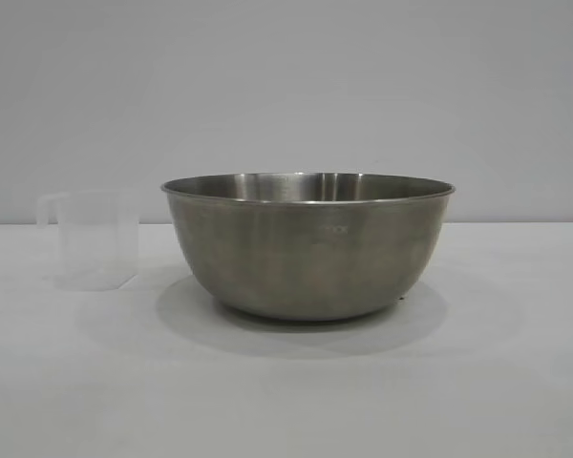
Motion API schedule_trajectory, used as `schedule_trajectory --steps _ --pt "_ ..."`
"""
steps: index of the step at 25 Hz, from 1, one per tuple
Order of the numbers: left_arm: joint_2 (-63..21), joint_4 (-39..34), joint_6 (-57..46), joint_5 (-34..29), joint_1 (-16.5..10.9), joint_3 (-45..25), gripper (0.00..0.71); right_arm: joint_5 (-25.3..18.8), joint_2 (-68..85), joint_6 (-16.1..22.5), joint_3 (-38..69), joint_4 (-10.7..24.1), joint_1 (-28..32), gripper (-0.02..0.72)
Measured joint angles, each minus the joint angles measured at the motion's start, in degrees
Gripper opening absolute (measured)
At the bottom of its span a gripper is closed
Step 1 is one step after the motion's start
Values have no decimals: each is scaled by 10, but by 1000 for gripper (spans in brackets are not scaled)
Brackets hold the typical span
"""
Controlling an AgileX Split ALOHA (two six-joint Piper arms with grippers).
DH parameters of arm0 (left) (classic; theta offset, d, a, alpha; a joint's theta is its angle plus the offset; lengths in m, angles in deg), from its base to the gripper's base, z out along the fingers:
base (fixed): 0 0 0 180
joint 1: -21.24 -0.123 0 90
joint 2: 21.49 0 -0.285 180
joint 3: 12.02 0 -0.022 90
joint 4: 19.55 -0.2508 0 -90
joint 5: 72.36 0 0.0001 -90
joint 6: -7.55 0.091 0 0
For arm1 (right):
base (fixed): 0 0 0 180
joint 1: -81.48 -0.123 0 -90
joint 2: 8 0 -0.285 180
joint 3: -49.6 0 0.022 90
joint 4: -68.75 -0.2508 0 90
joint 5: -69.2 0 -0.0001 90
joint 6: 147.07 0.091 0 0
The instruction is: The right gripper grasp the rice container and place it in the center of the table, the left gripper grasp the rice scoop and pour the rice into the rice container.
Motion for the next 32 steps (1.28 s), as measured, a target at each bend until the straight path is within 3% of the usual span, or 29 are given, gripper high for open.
schedule_trajectory --steps 28,32 --pt "0 -1 -28 -6 0 -6 516 0 0 0 0 0 0 479" --pt "0 -1 -28 -6 -36 -6 516 0 0 0 0 0 0 479"
